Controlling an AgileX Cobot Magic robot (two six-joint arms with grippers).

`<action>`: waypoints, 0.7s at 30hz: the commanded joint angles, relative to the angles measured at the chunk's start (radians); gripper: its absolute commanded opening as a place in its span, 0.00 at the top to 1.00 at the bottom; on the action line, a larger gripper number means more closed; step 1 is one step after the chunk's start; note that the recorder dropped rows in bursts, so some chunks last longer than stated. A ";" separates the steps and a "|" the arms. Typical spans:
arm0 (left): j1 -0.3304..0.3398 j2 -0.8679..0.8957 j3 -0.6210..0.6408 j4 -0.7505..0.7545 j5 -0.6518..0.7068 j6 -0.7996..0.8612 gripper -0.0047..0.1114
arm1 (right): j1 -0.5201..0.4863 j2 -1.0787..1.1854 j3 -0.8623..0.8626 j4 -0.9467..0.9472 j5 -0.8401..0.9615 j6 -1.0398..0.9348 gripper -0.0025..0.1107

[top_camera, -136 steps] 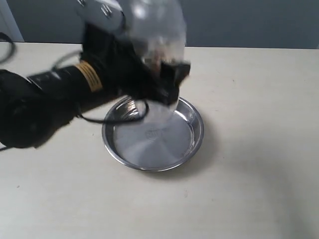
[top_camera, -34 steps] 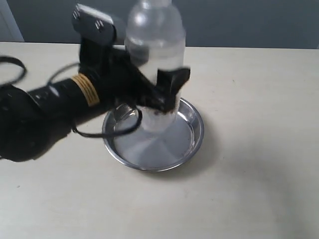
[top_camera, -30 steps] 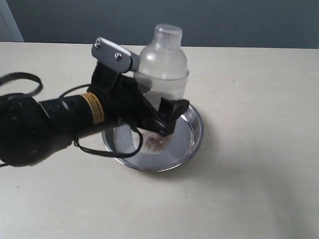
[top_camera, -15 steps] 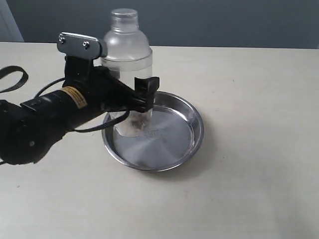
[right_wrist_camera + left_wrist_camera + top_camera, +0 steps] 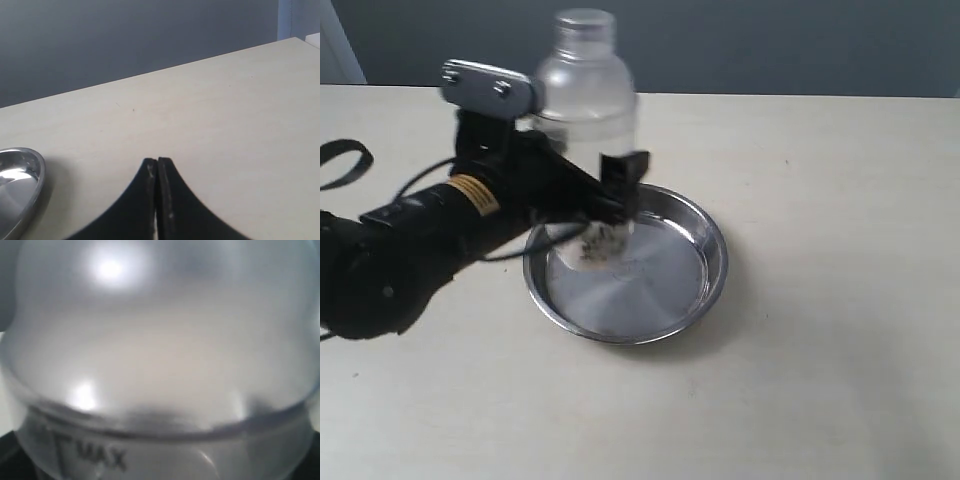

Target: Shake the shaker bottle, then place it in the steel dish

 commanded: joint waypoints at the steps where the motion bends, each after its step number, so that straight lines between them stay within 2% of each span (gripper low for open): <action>1: -0.036 -0.026 -0.008 0.549 0.093 -0.100 0.96 | 0.004 -0.005 0.002 -0.002 -0.009 -0.004 0.98; 2: -0.014 -0.022 -0.006 0.390 0.078 -0.073 0.96 | 0.004 -0.005 0.002 -0.002 -0.009 -0.004 0.98; 3: 0.019 -0.008 -0.006 0.105 0.032 0.006 0.96 | 0.004 -0.005 0.002 -0.002 -0.009 -0.004 0.98; 4: 0.036 0.005 -0.006 -0.134 -0.015 0.013 0.96 | 0.004 -0.005 0.002 -0.002 -0.009 -0.004 0.98; 5: 0.030 0.011 -0.010 -0.228 -0.023 -0.009 0.96 | 0.004 -0.005 0.002 -0.002 -0.009 -0.004 0.98; 6: 0.012 0.006 -0.012 -0.007 0.026 -0.021 0.96 | 0.004 -0.005 0.002 -0.002 -0.009 -0.004 0.98; 7: -0.012 -0.007 -0.015 0.361 0.077 -0.064 0.96 | 0.004 -0.005 0.002 -0.002 -0.009 -0.004 0.98; 8: -0.040 -0.017 -0.015 0.623 0.106 -0.135 0.96 | 0.004 -0.005 0.002 -0.002 -0.009 -0.004 0.98; 9: -0.045 -0.015 -0.015 0.607 0.113 -0.168 0.96 | 0.004 -0.005 0.002 -0.002 -0.009 -0.004 0.98; 12: 0.023 0.022 -0.015 -0.103 0.031 -0.070 0.96 | 0.004 -0.005 0.002 -0.002 -0.009 -0.004 0.98; 13: 0.015 0.024 -0.015 -0.048 0.036 -0.054 0.96 | 0.004 -0.005 0.002 -0.002 -0.009 -0.004 0.98; 14: -0.001 0.017 -0.015 0.165 0.071 -0.051 0.96 | 0.004 -0.005 0.002 -0.002 -0.009 -0.004 0.98; 15: -0.019 0.008 -0.015 0.464 0.111 -0.064 0.96 | 0.004 -0.005 0.002 -0.002 -0.009 -0.004 0.98; 16: -0.021 0.006 -0.013 0.560 0.119 -0.104 0.96 | 0.004 -0.005 0.002 -0.002 -0.009 -0.004 0.98; 17: -0.002 0.012 -0.011 0.404 0.100 -0.099 0.96 | 0.004 -0.005 0.002 -0.002 -0.009 -0.004 0.98; 19: 0.049 0.040 -0.011 -0.084 0.025 -0.098 0.96 | 0.004 -0.005 0.002 -0.002 -0.009 -0.004 0.98; 20: 0.046 0.044 -0.011 -0.064 0.014 -0.107 0.96 | 0.004 -0.005 0.002 -0.002 -0.009 -0.004 0.98; 21: 0.024 0.034 -0.011 0.176 0.031 -0.110 0.96 | 0.004 -0.005 0.002 -0.002 -0.009 -0.004 0.98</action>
